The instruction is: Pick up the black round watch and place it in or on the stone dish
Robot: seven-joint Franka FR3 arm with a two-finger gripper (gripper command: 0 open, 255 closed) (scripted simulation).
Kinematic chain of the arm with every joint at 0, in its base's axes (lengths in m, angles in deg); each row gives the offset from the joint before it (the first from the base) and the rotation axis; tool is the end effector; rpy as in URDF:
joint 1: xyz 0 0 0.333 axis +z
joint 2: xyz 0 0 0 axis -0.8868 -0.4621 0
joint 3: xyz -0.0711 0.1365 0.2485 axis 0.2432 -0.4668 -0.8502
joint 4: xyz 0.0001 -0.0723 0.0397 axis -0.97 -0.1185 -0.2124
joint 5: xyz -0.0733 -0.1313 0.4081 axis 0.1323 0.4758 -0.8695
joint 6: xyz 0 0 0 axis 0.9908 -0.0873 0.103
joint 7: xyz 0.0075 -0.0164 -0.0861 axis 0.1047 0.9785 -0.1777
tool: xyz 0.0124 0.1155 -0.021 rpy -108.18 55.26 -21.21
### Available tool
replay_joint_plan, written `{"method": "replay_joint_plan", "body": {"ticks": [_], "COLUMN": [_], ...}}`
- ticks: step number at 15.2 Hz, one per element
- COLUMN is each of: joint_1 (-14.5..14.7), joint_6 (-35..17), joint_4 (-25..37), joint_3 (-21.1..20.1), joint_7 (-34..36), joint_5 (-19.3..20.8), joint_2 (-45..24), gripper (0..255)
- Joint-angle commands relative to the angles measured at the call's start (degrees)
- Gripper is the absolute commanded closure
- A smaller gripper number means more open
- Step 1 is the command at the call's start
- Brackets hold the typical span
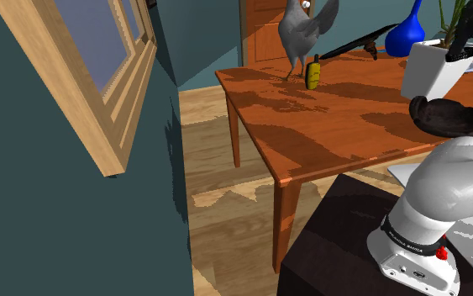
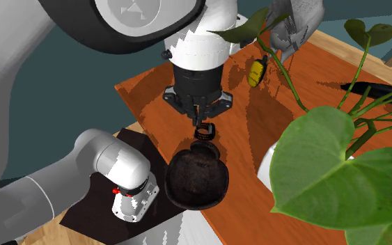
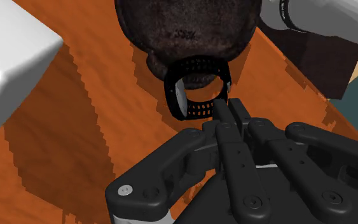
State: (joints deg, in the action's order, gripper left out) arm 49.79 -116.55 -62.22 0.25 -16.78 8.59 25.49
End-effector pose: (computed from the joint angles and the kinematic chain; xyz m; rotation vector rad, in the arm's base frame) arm 0.1367 -0.2733 0.6818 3.1319 0.2311 0.0045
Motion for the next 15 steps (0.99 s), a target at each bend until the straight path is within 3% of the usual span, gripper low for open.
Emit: {"method": "replay_joint_plan", "body": {"ticks": [1,4,14,15], "joint_1": [-0.8,-1.9,-7.0,-5.3], "joint_6": [1.9,4.6,-1.8,-1.4], "joint_4": [0.5,2.6,-8.0,-7.3], "joint_3": [1.4,3.6,4.8,4.2], "joint_7": [-2.7,-7.3,-8.7,-8.2], "joint_5": [2.3,5.6,6.2,6.0], "joint_2": [2.1,4.0,7.8,0.0], "gripper": [255,255,255,255]}}
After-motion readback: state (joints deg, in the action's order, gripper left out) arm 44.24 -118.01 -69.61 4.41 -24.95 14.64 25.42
